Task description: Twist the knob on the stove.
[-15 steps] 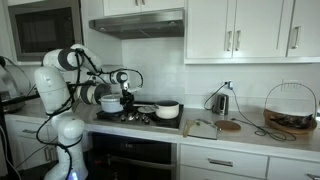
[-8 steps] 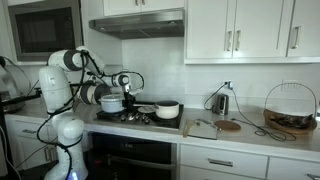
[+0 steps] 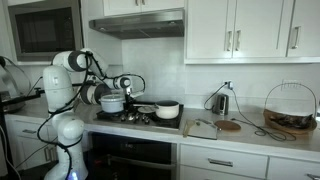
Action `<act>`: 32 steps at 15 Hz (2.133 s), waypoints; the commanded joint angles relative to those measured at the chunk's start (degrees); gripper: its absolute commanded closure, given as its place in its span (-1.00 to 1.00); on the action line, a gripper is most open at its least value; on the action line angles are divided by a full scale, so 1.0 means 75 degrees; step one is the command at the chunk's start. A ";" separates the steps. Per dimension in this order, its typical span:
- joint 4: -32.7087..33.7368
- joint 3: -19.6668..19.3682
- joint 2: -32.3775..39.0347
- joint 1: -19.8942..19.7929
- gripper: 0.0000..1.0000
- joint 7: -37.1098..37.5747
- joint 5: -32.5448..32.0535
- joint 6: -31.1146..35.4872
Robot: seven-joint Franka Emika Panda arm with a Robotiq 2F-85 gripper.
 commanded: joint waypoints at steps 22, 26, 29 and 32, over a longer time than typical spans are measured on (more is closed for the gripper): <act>0.0365 0.0207 0.0475 -0.0283 0.47 0.0412 -0.0031 -0.0123; 0.0413 0.0239 0.0496 -0.0281 0.88 0.0628 -0.0018 -0.0239; 0.0451 0.0251 0.0496 -0.0284 0.90 0.0933 -0.0096 -0.0398; 0.0438 0.0267 0.0423 -0.0278 0.90 0.1550 -0.0164 -0.0582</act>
